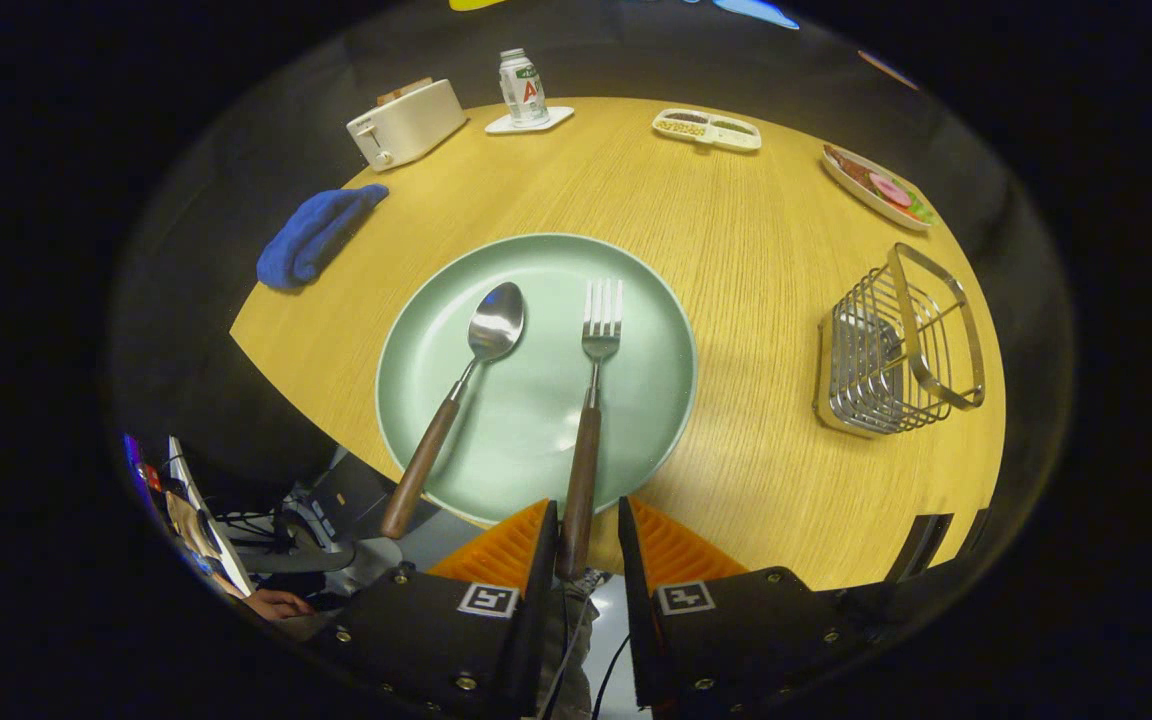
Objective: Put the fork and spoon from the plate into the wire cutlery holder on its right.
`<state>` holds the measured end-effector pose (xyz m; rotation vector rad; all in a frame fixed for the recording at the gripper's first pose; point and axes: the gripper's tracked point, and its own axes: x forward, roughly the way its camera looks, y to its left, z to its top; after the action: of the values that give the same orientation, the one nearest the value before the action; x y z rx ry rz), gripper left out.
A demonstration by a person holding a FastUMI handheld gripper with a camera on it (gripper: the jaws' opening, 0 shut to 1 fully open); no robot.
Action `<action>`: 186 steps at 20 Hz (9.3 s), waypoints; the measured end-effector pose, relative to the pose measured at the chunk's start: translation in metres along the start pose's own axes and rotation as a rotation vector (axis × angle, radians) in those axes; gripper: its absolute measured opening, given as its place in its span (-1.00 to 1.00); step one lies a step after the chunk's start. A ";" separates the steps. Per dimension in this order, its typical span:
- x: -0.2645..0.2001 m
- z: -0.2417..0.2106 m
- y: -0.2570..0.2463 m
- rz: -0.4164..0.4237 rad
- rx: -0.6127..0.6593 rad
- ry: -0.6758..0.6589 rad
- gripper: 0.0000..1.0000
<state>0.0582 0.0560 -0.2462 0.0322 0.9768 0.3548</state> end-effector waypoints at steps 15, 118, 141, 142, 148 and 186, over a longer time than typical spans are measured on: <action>-0.062 0.006 -0.026 0.098 -0.136 0.232 -0.98; -0.115 0.024 -0.032 0.044 -0.120 0.365 -0.95; -0.197 0.044 -0.197 -0.043 -0.025 0.520 -0.95; -0.192 0.045 -0.198 -0.041 -0.028 0.530 -0.94; -0.171 0.060 -0.203 -0.035 -0.022 0.578 -0.95; -0.288 0.167 -0.018 -0.216 0.027 -0.863 -0.62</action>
<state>0.0528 -0.0280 0.0767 0.0944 0.1254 0.1002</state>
